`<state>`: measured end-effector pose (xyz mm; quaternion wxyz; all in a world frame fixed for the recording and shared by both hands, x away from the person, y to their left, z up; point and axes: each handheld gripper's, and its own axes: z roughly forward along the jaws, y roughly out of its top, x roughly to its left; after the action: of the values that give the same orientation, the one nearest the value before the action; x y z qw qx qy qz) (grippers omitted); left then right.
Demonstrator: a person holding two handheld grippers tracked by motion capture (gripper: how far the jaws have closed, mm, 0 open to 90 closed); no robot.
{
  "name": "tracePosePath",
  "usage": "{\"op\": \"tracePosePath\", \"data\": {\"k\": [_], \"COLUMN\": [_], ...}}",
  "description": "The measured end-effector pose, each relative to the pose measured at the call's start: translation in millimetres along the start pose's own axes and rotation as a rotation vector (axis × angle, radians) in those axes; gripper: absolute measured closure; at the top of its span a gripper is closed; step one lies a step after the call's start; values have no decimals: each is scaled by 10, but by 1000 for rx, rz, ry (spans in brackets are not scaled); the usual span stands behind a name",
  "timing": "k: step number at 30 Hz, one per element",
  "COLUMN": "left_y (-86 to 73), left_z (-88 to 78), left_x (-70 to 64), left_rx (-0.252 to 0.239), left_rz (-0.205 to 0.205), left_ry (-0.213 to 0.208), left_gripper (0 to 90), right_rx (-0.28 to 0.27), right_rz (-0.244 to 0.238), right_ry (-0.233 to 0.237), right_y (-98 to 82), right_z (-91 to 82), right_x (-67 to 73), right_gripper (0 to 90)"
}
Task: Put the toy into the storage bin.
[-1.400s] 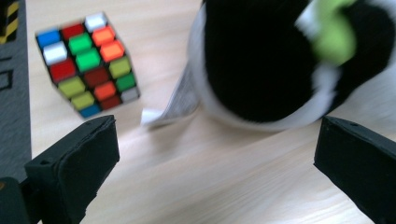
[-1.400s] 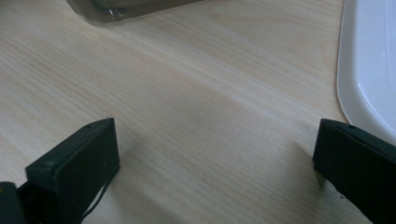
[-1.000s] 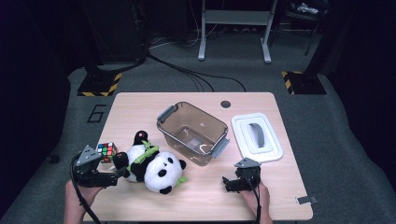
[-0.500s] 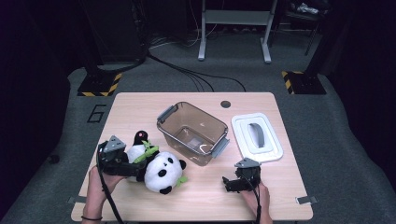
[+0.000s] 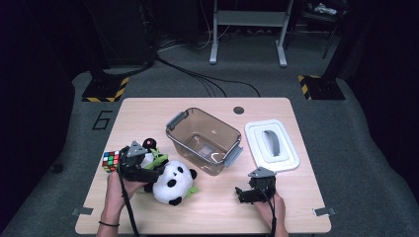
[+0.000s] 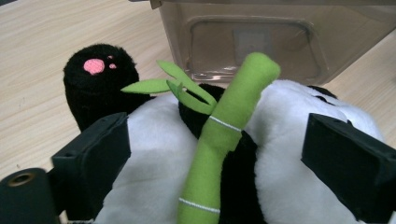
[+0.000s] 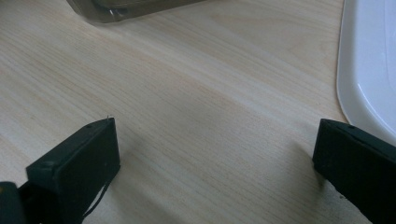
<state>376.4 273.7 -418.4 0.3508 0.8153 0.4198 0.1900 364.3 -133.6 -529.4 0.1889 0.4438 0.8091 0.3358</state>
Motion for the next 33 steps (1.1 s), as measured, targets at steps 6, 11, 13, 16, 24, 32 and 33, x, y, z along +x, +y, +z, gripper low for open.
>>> {"op": "tracePosePath", "data": {"k": [6, 11, 13, 16, 24, 32, 33], "left_y": [28, -6, -35, -66, -70, -169, -174], "left_z": [16, 55, 89, 103, 158, 94, 88], "left_x": [-7, -6, -3, -16, -108, -64, -64], "left_rx": [16, 29, 37, 30, 70, 14, 6], "left_rz": [9, -12, -33, -30, 31, 44, 38], "left_ry": [5, 41, 59, 83, 93, 82, 81], "left_gripper": [152, 271, 353, 431, 655, 725, 728], "right_rx": [0, -1, 0, -4, -1, -1, -1], "right_rz": [-1, 1, 0, 21, 3, 3, 3], "right_ry": [0, 0, 0, -5, 2, -1, -1], "right_y": [0, -1, -1, 1, -2, -1, -1], "right_z": [0, -1, -1, 0, -2, -2, -3], "right_x": [-1, 4, 3, 19, 6, 7, 7], "right_gripper": [0, 0, 0, 0, 2, 1, 1]}}
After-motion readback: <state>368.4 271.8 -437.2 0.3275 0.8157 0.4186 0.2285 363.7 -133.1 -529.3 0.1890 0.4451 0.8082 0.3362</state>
